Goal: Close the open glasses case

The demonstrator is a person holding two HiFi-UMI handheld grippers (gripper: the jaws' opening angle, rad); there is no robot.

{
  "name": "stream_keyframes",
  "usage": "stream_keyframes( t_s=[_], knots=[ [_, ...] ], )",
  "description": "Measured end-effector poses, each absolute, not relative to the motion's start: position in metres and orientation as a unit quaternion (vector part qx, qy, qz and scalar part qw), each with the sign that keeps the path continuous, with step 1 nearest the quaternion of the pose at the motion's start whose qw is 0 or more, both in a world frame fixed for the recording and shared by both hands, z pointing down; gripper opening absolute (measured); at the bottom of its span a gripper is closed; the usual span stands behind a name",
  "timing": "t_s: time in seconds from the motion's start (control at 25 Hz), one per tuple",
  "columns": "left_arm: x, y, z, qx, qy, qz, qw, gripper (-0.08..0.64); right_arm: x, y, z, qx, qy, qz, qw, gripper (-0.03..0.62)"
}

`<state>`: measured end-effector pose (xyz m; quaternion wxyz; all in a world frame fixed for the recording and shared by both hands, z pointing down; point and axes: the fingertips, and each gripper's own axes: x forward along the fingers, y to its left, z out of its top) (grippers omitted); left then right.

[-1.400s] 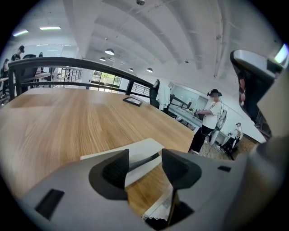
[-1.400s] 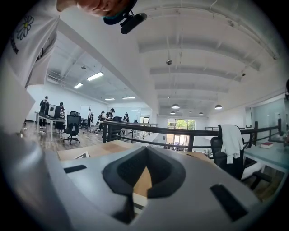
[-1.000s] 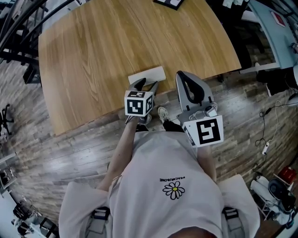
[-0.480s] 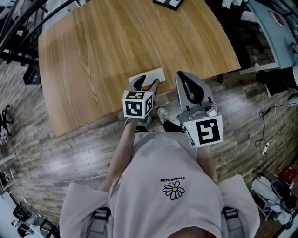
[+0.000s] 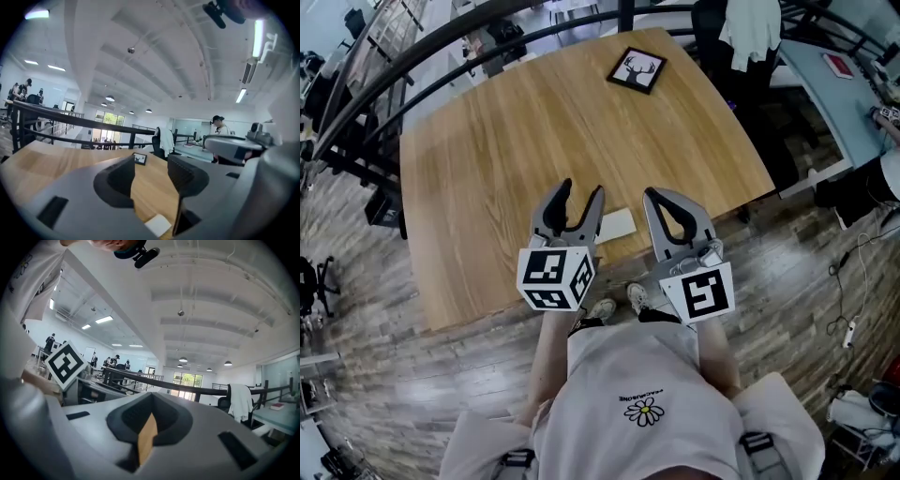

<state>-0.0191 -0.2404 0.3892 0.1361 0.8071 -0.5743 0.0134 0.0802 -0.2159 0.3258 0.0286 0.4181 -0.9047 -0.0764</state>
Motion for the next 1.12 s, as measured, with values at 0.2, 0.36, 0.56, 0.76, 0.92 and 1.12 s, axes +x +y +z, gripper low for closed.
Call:
stream_keyframes(
  t_s=[0.2,0.36,0.56,0.76,0.92,1.12],
  knots=[
    [-0.047,-0.228,0.351,0.766,-0.639,0.011,0.063,0.037,0.077,-0.222,0.325,0.418,-0.904,-0.086,0.031,0.008],
    [-0.06,-0.216,0.336,0.75,-0.661,0.011,0.023,0.017,0.071,-0.221,0.321,0.419,-0.903,-0.088,0.031,0.008],
    [-0.069,-0.209,0.329,0.742,-0.671,-0.003,0.013,0.017,0.06,-0.222,0.319,0.411,-0.906,-0.102,0.033,0.006],
    [-0.074,-0.206,0.316,0.74,-0.673,-0.018,0.001,0.017,0.053,-0.221,0.316,0.404,-0.909,-0.102,0.028,0.007],
    [-0.078,-0.205,0.313,0.74,-0.672,-0.031,0.003,0.017,0.048,-0.22,0.315,0.399,-0.911,-0.105,0.025,0.006],
    [-0.082,-0.204,0.315,0.736,-0.677,-0.028,0.007,0.017,0.048,-0.22,0.316,0.4,-0.911,-0.1,0.025,0.006]
  ],
)
